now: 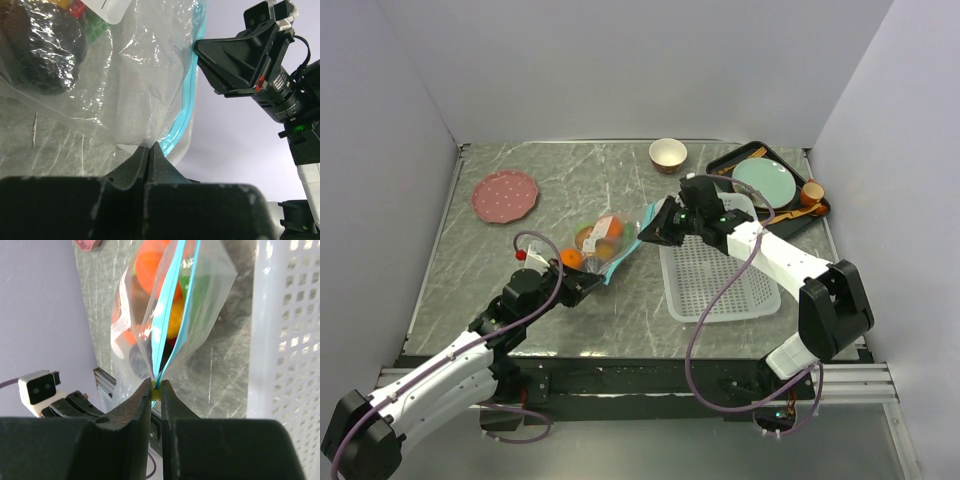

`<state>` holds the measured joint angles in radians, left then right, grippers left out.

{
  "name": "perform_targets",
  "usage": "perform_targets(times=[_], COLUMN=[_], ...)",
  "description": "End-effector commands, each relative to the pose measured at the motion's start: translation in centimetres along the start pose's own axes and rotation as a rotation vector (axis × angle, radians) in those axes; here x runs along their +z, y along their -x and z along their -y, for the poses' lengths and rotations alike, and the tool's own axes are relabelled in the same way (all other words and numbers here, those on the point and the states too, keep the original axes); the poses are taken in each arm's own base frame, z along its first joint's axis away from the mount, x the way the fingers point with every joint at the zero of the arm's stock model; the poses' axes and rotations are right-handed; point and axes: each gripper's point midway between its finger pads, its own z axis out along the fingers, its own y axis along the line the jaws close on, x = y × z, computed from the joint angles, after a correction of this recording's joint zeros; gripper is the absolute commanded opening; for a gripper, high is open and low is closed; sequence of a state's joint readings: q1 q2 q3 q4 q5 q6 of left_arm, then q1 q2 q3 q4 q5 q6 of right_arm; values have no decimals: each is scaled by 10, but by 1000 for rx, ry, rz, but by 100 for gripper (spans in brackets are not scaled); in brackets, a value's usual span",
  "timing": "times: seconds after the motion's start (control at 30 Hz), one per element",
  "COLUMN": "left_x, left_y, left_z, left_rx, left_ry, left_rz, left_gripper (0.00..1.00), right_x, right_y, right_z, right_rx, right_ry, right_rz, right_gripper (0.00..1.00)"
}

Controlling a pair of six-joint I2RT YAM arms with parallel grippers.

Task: Place the food in the zip-top bag and seal the zipper
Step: Zip the zipper food storage bag at the center of the board.

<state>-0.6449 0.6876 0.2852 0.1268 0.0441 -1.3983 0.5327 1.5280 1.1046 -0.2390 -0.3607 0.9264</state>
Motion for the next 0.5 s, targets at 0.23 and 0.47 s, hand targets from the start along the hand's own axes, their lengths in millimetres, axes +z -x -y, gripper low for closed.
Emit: perform_targets(times=[0.23,0.47], left_x=[-2,-5], left_y=[5,0], left_z=[-12,-10], left_rx=[25,38], left_ry=[45,31], left_rz=[23,-2], left_gripper=[1,1], right_x=[-6,-3], right_y=[60,71], right_z=[-1,3], right_rx=[-35,-35], right_ry=[-8,-5], right_rz=[160,155], right_gripper=[7,7])
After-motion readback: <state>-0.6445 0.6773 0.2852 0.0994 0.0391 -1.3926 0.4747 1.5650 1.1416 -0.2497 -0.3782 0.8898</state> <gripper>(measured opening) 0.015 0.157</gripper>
